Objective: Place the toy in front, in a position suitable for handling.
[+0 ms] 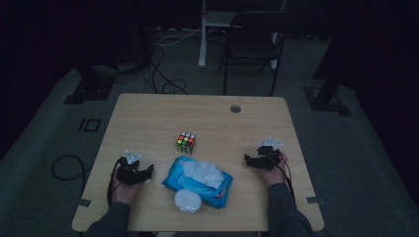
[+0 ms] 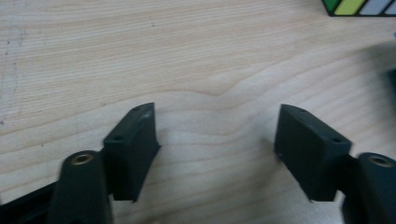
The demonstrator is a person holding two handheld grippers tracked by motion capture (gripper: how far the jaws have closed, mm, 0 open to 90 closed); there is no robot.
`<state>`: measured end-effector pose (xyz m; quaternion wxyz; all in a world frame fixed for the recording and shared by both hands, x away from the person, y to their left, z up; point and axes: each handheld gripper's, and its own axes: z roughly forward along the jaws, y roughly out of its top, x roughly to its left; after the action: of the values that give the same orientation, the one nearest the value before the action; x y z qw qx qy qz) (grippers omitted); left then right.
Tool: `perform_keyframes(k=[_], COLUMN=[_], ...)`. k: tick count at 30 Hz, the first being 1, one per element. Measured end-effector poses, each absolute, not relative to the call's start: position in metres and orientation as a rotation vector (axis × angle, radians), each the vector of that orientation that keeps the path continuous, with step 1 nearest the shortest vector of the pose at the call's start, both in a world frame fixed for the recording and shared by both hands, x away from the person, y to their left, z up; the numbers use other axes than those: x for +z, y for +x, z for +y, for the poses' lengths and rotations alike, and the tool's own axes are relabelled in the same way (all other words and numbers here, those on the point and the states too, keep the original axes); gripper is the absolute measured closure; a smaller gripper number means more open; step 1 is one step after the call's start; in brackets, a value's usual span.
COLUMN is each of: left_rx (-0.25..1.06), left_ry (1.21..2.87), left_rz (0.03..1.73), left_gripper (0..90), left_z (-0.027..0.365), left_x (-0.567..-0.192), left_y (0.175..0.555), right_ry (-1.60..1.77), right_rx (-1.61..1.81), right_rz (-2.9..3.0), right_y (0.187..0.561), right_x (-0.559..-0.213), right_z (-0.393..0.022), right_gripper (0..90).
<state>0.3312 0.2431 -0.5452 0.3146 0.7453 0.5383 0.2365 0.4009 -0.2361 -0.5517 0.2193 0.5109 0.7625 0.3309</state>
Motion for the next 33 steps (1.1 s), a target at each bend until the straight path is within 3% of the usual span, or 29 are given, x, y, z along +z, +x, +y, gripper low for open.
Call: perform_keyframes(k=[13, 33], left_rx=[0.601, 0.539], left_ry=[1.984, 2.014], left_rz=[1.412, 1.326], left_gripper=[39.1, 37.6], left_z=[0.242, 0.237], left_x=[-0.543, -0.521], left_y=[0.331, 0.31], right_ry=[1.411, 1.412], right_rx=[0.915, 0.915], right_rz=[2.111, 2.109], right_y=[0.4, 0.4], right_x=[-0.552, -0.552], right_z=[-0.236, -0.236], right_gripper=[11.5, 11.5])
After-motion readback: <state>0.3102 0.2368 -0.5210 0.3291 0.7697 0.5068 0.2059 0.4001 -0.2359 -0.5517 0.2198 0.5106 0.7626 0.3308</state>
